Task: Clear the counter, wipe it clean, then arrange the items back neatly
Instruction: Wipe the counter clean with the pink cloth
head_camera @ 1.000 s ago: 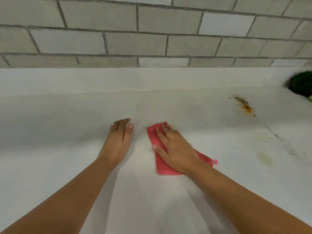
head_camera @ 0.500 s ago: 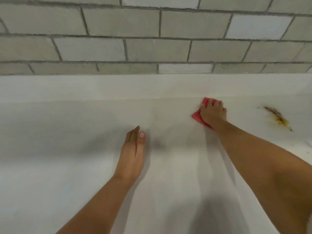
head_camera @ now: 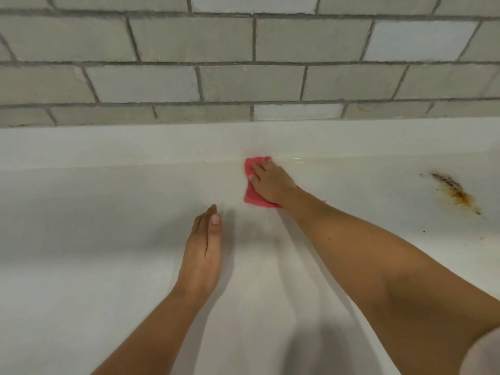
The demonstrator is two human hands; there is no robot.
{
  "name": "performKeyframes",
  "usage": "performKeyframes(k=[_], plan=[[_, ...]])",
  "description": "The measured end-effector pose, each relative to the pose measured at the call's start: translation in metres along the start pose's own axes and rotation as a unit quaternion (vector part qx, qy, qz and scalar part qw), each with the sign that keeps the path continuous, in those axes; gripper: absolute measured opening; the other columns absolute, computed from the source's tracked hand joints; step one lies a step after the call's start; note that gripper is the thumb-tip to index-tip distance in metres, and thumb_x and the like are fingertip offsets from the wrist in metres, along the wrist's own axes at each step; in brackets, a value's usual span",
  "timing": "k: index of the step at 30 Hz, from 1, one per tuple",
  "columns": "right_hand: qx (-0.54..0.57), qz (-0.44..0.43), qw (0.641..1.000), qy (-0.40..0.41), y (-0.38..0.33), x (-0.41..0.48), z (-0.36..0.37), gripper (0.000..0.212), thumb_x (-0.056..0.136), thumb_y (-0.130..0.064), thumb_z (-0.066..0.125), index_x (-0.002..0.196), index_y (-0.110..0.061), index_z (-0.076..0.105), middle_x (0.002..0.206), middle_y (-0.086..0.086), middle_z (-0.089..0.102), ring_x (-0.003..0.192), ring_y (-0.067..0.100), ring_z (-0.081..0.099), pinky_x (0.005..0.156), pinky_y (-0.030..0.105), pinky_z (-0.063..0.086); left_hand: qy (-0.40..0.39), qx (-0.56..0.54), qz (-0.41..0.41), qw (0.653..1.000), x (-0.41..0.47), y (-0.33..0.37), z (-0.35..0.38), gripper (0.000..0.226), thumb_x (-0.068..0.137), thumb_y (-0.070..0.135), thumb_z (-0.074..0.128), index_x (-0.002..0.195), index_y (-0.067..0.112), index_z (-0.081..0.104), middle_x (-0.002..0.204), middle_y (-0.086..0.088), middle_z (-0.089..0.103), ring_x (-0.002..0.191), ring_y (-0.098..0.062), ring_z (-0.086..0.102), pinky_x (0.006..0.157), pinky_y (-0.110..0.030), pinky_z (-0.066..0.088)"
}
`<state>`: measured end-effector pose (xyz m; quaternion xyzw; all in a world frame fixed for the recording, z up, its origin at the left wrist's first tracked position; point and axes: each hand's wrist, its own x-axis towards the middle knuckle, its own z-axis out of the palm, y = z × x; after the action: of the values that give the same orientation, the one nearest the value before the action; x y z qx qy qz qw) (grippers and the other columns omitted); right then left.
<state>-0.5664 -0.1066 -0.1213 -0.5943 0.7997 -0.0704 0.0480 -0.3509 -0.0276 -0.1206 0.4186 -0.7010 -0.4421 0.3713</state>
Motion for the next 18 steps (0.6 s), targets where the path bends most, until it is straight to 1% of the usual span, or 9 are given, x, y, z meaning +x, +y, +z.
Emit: performKeyframes(k=[2,4,6,7,9,11,13,16,18], plan=[[0.009,-0.09,0.996,-0.024,-0.003,-0.026,-0.001,0.051,0.101,-0.035,0.026,0.148,-0.017,0.022,0.157,0.008,0.016,0.145,0.022,0.012,0.117,0.036,0.014,0.004,-0.01,-0.007,1.0,-0.001,0.001,0.0,0.07,0.083,0.053,0.02,0.14,0.017,0.038,0.142,0.008,0.042,0.122,0.007,0.032,0.097,-0.005,0.02],[0.055,-0.16,0.986,-0.009,0.005,-0.062,0.001,0.05,0.099,-0.037,0.036,0.146,-0.023,0.029,0.156,0.002,0.021,0.145,0.016,0.016,0.117,0.035,0.017,0.003,-0.01,-0.011,1.0,0.0,0.002,-0.001,0.07,0.083,0.054,0.02,0.14,0.018,0.038,0.141,0.009,0.042,0.122,0.007,0.032,0.097,-0.006,0.02],[0.076,-0.164,0.983,0.015,0.03,-0.081,-0.001,0.047,0.098,-0.036,0.042,0.143,-0.024,0.036,0.153,0.0,0.028,0.143,0.015,0.022,0.115,0.036,0.021,0.002,-0.007,-0.01,1.0,0.001,0.0,-0.002,0.069,0.083,0.053,0.02,0.14,0.018,0.039,0.14,0.011,0.042,0.122,0.007,0.033,0.096,-0.005,0.02],[0.06,-0.123,0.99,0.027,0.048,-0.079,-0.003,0.047,0.098,-0.035,0.04,0.143,-0.023,0.035,0.154,0.001,0.028,0.143,0.015,0.022,0.113,0.038,0.02,0.001,-0.008,-0.01,1.0,0.001,-0.001,-0.002,0.069,0.083,0.053,0.02,0.139,0.018,0.039,0.139,0.012,0.043,0.122,0.008,0.033,0.094,-0.001,0.02],[0.006,0.029,0.999,0.034,0.082,-0.061,-0.009,0.049,0.1,-0.036,0.032,0.146,-0.019,0.029,0.155,0.004,0.023,0.144,0.019,0.017,0.113,0.043,0.017,-0.003,-0.008,-0.01,1.0,0.001,-0.002,-0.002,0.068,0.083,0.053,0.021,0.139,0.018,0.039,0.136,0.014,0.042,0.122,0.008,0.033,0.087,0.01,0.018],[-0.012,0.17,0.985,0.039,0.092,-0.035,-0.013,0.052,0.099,-0.036,0.026,0.145,-0.012,0.028,0.154,0.013,0.023,0.143,0.026,0.017,0.114,0.046,0.015,-0.006,-0.003,-0.007,1.0,0.002,-0.004,-0.002,0.068,0.084,0.053,0.021,0.14,0.018,0.039,0.134,0.017,0.041,0.122,0.008,0.033,0.084,0.014,0.017],[-0.006,0.261,0.965,0.039,0.07,-0.008,-0.01,0.056,0.099,-0.035,0.021,0.145,-0.004,0.023,0.152,0.022,0.02,0.142,0.035,0.015,0.116,0.047,0.014,-0.005,-0.002,-0.002,1.0,0.003,-0.006,-0.001,0.068,0.084,0.052,0.021,0.14,0.017,0.039,0.133,0.016,0.042,0.123,0.007,0.033,0.084,0.014,0.017],[0.007,0.296,0.955,0.021,0.01,0.018,0.0,0.066,0.099,-0.039,0.02,0.146,0.006,0.006,0.153,0.028,0.005,0.143,0.042,0.004,0.118,0.047,0.005,0.004,0.007,0.003,1.0,0.005,-0.008,-0.001,0.067,0.088,0.053,0.02,0.14,0.016,0.039,0.136,0.012,0.042,0.123,0.007,0.033,0.086,0.014,0.016],[0.003,0.213,0.977,0.018,-0.02,0.019,0.007,0.066,0.099,-0.04,0.02,0.147,0.003,0.007,0.154,0.027,0.005,0.143,0.041,0.003,0.118,0.046,0.004,0.007,0.014,0.008,1.0,0.006,-0.008,-0.001,0.068,0.091,0.057,0.018,0.14,0.015,0.039,0.137,0.011,0.042,0.122,0.007,0.032,0.088,0.012,0.017]])
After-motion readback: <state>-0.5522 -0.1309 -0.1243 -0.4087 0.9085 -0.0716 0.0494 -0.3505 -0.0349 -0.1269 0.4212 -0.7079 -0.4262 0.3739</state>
